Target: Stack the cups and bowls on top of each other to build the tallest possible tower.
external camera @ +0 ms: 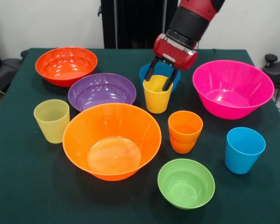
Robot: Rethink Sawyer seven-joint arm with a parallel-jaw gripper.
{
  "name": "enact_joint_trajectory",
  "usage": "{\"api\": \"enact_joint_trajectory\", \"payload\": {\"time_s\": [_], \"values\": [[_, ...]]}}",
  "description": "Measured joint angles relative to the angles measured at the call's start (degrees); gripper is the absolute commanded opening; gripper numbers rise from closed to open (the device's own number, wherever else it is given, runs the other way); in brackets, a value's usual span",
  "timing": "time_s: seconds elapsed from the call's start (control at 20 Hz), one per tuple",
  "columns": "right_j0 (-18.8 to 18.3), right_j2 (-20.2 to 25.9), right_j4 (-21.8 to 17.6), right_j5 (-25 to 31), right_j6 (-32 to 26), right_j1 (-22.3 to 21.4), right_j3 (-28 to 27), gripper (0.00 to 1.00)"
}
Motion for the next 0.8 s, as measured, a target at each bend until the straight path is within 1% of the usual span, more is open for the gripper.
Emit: {"api": "enact_joint_trajectory", "payload": {"time_s": [0.5, 0.8], "values": [[0.1, 0.0, 0.0, 0.0, 0.0, -0.2, 0.0, 1.00], [1.4, 0.0, 0.1, 0.0, 0.0, -0.9, 0.0, 1.00]]}}
